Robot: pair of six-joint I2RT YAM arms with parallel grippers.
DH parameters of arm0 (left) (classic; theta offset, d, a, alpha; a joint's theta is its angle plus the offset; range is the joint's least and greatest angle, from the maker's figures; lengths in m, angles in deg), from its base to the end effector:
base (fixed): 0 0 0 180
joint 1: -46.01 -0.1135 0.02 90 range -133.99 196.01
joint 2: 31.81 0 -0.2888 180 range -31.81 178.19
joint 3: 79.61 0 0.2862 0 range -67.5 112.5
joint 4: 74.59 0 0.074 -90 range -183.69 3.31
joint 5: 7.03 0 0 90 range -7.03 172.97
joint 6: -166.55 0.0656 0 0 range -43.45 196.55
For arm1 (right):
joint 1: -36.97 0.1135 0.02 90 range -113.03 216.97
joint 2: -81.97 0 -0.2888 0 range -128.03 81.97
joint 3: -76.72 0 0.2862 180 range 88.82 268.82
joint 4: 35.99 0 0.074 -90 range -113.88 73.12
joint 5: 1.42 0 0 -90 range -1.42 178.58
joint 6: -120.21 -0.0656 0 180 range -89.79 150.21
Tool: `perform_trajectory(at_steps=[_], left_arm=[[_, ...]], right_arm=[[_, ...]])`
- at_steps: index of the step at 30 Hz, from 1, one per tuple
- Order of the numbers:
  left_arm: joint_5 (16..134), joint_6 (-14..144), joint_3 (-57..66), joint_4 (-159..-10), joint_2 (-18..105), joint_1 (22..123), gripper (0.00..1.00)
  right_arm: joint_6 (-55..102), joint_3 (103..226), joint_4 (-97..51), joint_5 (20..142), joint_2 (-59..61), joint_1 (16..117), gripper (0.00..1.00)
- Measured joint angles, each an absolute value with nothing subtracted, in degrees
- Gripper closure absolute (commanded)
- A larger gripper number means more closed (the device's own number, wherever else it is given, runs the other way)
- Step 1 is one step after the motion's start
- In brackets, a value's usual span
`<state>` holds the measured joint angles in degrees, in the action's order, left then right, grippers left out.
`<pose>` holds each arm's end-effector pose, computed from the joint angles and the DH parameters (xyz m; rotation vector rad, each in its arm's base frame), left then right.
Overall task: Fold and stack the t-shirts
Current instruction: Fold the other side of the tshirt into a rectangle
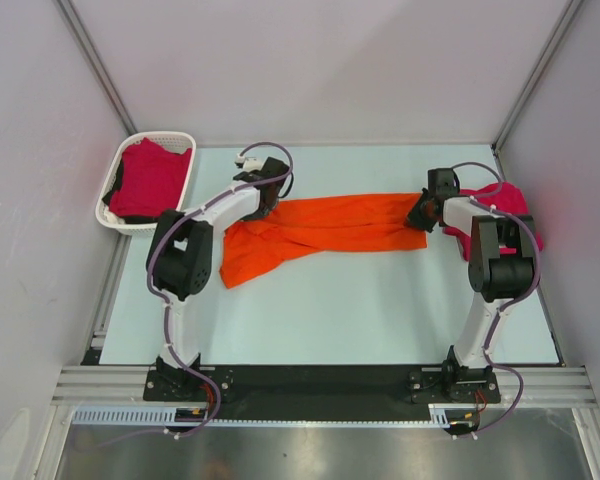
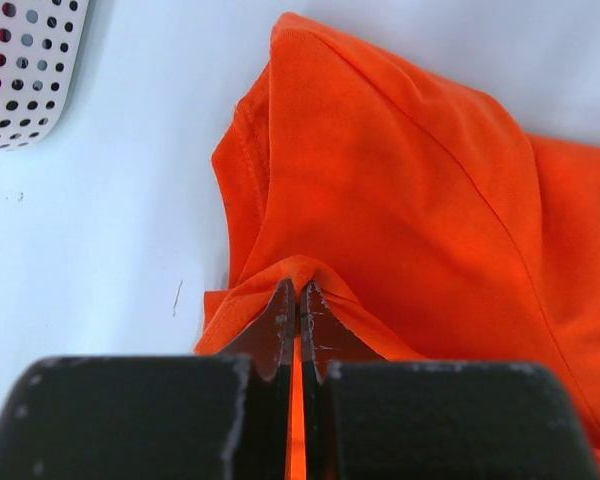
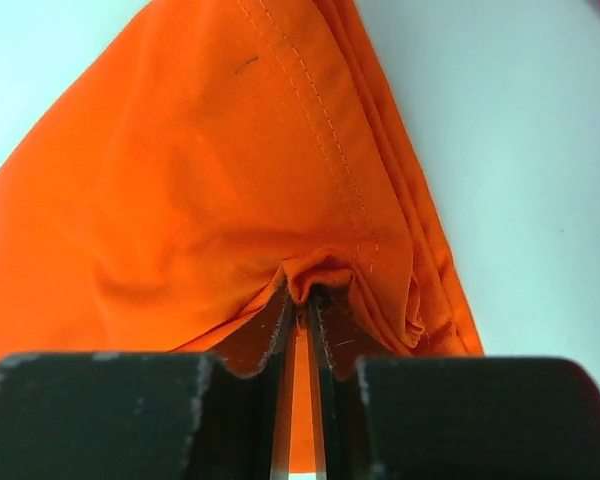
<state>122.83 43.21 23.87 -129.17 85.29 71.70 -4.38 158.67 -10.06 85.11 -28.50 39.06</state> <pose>0.4471 -0.1684 0.1877 -0.3310 2.4101 0.5355 0.4531 0.0205 0.1339 0.6902 2.4564 0.3307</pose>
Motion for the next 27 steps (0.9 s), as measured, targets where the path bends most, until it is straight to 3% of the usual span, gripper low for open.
perform_trajectory(at_steps=[1, 2, 5, 27], left_arm=[[122.8, 43.4, 24.1, -129.2, 85.7, 71.5, 1.0], [122.8, 43.6, 24.2, -129.2, 86.0, 71.4, 1.0], [122.6, 43.8, 24.5, -129.2, 86.4, 70.9, 1.0], [121.2, 46.4, 30.8, -128.9, 86.3, 70.8, 1.0]], right_arm=[[-4.4, 158.7, -10.2, 85.0, -28.5, 39.1, 0.84], [-4.4, 158.6, -10.3, 84.9, -28.5, 39.1, 0.57], [-4.9, 158.7, -11.9, 83.4, -28.4, 39.1, 0.0], [-3.9, 158.7, -13.9, 85.0, -27.5, 41.2, 0.0]])
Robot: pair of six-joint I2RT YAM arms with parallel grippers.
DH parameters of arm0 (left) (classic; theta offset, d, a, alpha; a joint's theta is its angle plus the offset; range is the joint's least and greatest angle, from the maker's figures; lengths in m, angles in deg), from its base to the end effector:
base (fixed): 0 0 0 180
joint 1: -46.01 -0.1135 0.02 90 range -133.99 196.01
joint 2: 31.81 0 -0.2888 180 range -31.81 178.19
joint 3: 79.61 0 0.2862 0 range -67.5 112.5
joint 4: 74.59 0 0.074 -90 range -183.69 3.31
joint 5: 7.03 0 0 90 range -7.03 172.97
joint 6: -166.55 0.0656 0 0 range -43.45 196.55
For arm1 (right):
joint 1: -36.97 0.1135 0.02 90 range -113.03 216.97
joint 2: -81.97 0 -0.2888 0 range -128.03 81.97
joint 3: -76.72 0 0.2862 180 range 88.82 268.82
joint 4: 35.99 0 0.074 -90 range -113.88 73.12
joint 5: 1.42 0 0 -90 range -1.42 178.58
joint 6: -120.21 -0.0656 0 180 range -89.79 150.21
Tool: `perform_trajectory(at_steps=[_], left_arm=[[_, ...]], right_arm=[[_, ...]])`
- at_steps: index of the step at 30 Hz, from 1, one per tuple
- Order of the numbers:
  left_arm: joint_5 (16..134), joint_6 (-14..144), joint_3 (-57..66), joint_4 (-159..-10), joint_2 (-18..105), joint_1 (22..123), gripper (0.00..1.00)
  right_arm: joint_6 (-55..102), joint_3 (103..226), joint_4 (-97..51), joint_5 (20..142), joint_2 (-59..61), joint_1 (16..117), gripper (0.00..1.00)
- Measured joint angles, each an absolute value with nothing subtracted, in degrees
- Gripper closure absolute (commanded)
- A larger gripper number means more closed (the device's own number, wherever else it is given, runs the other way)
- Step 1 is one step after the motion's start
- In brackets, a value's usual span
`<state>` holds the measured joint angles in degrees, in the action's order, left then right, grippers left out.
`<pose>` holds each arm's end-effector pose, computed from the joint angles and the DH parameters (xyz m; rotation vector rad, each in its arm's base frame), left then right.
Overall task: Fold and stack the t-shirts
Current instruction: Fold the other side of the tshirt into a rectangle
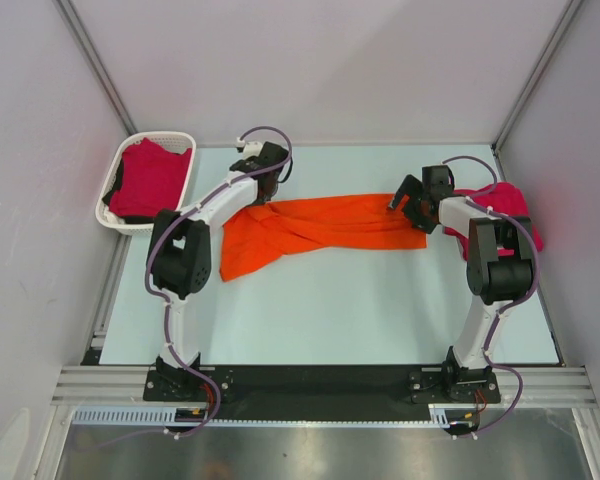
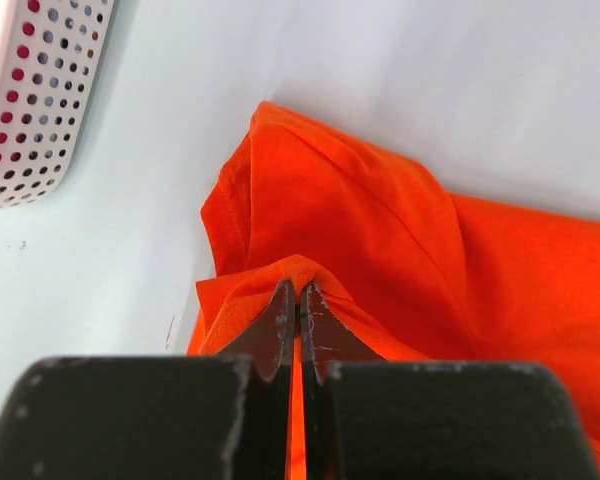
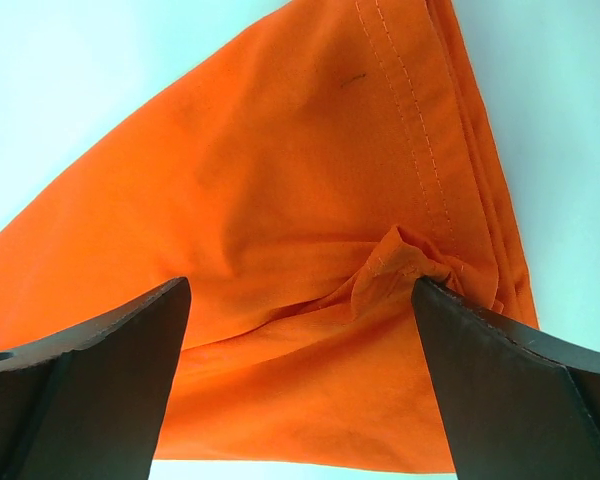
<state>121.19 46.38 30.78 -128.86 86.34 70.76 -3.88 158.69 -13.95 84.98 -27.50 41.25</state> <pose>0.4699 -0.1719 0.2186 -0.3171 2.3637 0.4576 0.4590 0.0385 0.1475 0.6074 2.3932 0.3723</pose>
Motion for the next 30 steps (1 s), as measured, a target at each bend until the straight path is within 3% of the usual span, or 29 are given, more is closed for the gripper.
perform_trajectory(at_steps=[7, 9, 10, 11, 12, 22, 24, 25, 26, 27, 30], left_arm=[[121.4, 47.2, 37.5, -129.4, 90.5, 70.7, 1.0], [121.3, 47.2, 38.9, -129.8, 92.3, 70.7, 0.88], [121.3, 47.3, 39.7, -130.1, 93.3, 70.7, 0.69], [121.3, 47.5, 40.5, -130.4, 94.3, 70.7, 0.08], [121.1, 48.0, 41.0, -130.8, 94.9, 70.7, 0.01], [121.6, 46.6, 36.5, -131.1, 91.8, 70.4, 0.0], [121.6, 46.7, 32.4, -129.8, 87.6, 70.4, 0.11], [121.6, 46.8, 29.7, -128.8, 84.7, 70.4, 0.25], [121.6, 46.9, 27.5, -128.1, 81.8, 70.5, 0.77], [121.6, 46.7, 26.0, -127.6, 79.5, 70.5, 0.98], [121.4, 47.1, 20.0, -124.3, 71.8, 70.8, 1.0]], right_arm=[[-3.7, 158.6, -13.9, 85.1, -27.4, 41.3, 0.0], [-3.6, 158.6, -13.9, 85.1, -27.4, 41.3, 0.0], [-3.4, 158.5, -13.9, 85.2, -27.3, 41.3, 0.0], [-3.3, 158.5, -13.9, 85.2, -27.2, 41.3, 0.0], [-3.2, 158.4, -13.8, 85.2, -27.2, 41.3, 0.0], [-2.0, 155.2, -11.9, 86.7, -23.0, 42.0, 0.0], [-1.7, 154.7, -11.8, 86.9, -22.4, 42.3, 0.0], [-1.6, 154.4, -11.8, 87.0, -22.0, 42.6, 0.0], [-1.6, 154.1, -11.8, 87.1, -21.7, 42.8, 0.0], [-1.5, 153.8, -11.8, 87.1, -21.3, 42.9, 0.0], [-1.3, 153.0, -11.9, 87.3, -20.4, 43.2, 0.0]])
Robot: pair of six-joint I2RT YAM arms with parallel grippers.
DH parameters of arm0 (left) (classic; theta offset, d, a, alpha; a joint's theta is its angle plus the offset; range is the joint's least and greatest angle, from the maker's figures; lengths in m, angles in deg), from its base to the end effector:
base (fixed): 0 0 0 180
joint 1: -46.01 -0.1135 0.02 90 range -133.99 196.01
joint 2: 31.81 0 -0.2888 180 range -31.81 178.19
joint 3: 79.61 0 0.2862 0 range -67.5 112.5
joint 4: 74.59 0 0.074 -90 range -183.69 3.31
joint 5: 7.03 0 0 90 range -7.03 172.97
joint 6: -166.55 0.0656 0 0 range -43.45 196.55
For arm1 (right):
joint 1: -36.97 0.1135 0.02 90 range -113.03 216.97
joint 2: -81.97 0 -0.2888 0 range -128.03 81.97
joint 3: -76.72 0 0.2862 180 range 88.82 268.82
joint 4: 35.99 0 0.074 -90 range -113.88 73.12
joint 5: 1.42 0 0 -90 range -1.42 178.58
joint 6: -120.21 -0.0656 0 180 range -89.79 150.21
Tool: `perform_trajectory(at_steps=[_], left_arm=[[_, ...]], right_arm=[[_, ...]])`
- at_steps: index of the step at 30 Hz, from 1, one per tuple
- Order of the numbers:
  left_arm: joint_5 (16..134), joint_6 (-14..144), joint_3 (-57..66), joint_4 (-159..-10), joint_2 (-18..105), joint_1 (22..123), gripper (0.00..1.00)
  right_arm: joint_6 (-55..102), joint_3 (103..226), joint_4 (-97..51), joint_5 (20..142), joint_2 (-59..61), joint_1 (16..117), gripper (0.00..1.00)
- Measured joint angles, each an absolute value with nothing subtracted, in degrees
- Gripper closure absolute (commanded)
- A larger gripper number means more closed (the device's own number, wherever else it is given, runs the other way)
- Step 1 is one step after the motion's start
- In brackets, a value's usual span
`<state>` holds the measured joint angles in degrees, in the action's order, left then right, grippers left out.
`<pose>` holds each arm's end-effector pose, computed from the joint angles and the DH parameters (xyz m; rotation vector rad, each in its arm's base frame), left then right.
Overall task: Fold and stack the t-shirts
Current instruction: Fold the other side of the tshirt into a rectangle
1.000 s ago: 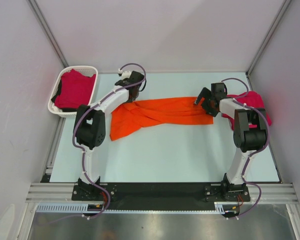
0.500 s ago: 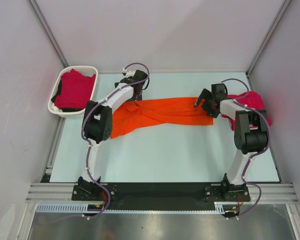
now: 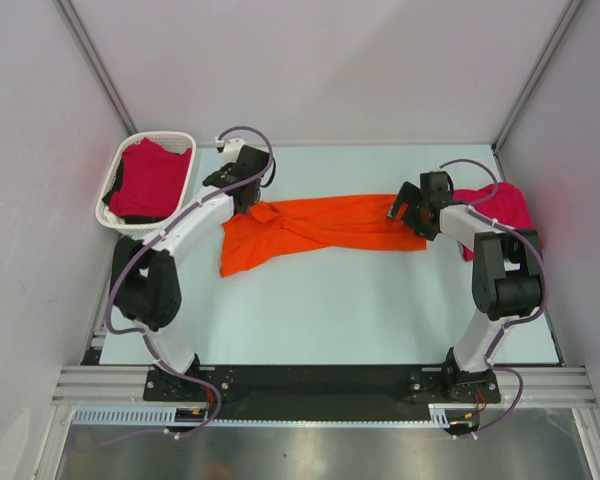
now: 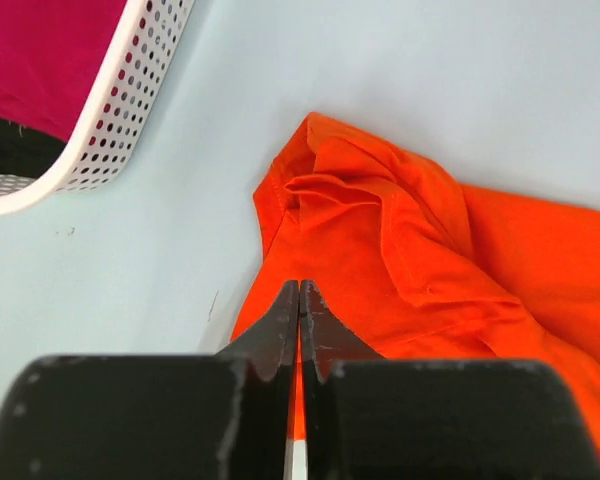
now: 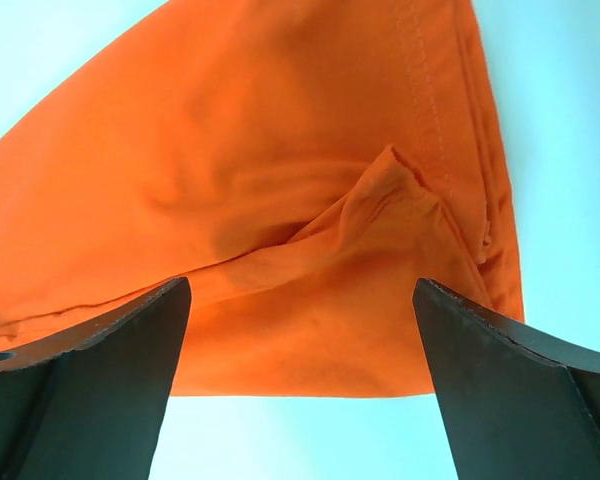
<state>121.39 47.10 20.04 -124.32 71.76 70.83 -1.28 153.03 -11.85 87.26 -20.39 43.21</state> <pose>0.4234 -0.1509 0.2737 -0.3503 2.2524 0.3631 0.4256 0.0481 0.1627 0.5304 2.4153 0.3165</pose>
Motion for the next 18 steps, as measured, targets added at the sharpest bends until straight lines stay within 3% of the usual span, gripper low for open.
perform_trajectory(at_steps=[6, 18], left_arm=[[116.9, 48.0, 9.4, -119.7, 67.8, 71.2, 1.0], [113.8, 48.1, 14.2, -120.9, 83.2, 71.3, 1.0]], right_arm=[[-1.2, 152.4, -12.0, 87.3, -20.1, 43.5, 0.0], [-0.8, 152.4, -12.0, 87.3, -19.8, 42.8, 0.0]])
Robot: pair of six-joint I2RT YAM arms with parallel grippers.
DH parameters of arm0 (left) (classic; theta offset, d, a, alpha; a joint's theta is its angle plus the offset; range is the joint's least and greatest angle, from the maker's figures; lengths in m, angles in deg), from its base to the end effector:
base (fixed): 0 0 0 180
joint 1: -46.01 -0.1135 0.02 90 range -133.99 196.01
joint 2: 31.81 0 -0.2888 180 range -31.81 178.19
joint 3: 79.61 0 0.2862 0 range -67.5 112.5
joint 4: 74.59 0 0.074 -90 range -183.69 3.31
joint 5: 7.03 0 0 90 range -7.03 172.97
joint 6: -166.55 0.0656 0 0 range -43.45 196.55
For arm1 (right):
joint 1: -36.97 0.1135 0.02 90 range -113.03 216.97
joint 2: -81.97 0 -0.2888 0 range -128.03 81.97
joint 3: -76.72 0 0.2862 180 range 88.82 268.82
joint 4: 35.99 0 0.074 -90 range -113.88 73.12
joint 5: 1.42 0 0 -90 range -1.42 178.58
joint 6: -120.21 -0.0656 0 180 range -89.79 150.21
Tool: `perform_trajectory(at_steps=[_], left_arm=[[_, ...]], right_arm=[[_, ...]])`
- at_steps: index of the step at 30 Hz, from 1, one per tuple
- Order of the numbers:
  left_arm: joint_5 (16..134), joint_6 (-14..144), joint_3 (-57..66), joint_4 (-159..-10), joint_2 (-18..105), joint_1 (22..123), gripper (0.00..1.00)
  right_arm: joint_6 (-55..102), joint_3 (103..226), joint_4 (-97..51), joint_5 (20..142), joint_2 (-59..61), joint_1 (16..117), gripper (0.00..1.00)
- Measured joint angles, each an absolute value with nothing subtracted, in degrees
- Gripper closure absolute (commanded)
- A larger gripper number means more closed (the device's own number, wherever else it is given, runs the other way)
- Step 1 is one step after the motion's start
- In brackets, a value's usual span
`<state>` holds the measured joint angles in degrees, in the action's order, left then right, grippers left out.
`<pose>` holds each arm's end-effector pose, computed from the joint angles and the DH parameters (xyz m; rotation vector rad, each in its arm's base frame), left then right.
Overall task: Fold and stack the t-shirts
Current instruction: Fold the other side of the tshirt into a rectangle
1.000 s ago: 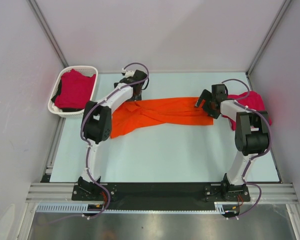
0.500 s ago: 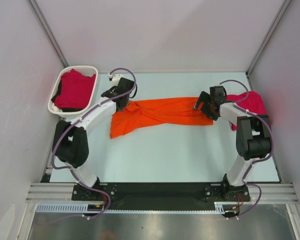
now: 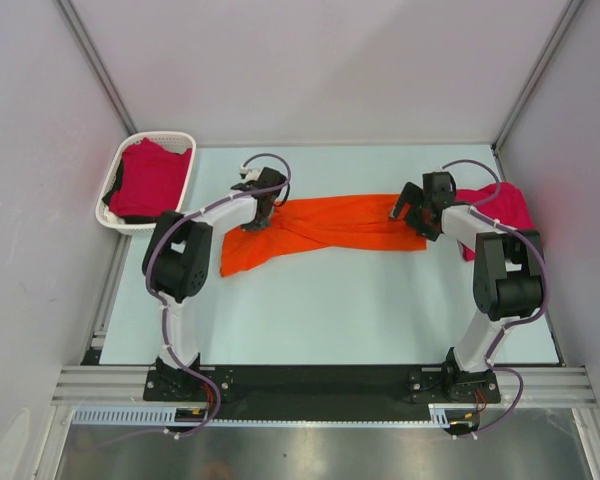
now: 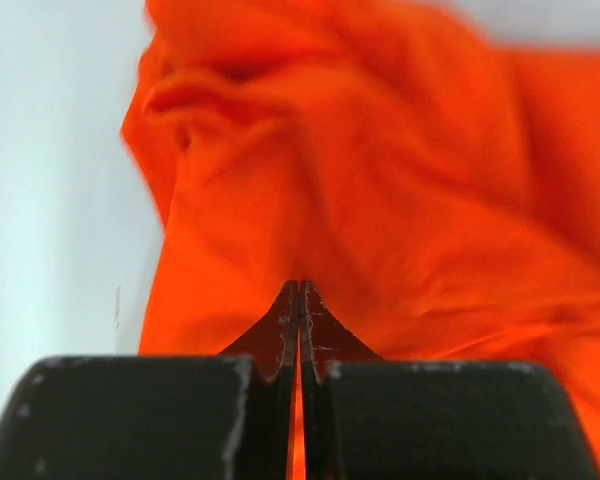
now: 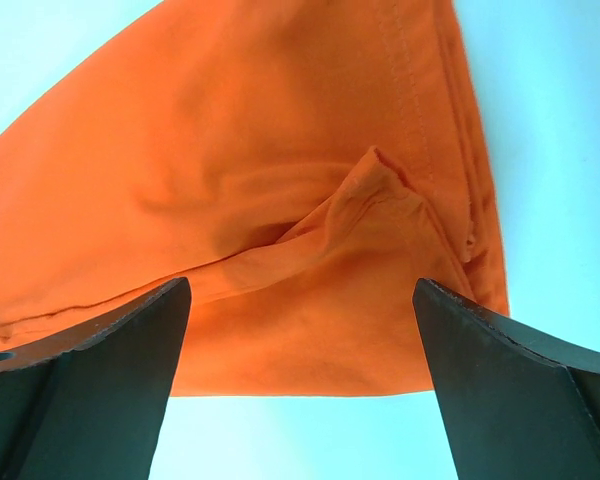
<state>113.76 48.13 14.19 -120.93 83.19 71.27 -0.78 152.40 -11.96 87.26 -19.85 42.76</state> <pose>0.4292 -0.1654 0.1513 -0.2079 2.5243 0.3946 0.4232 0.0444 0.1629 0.5290 2.4140 0.3095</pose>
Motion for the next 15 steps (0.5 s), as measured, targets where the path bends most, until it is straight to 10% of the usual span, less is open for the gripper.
perform_trajectory(at_steps=[15], left_arm=[[112.9, 50.1, 36.2, -120.7, 95.7, 71.3, 1.0]], right_arm=[[-0.6, 152.4, -11.9, 87.3, -19.8, 41.2, 0.0]])
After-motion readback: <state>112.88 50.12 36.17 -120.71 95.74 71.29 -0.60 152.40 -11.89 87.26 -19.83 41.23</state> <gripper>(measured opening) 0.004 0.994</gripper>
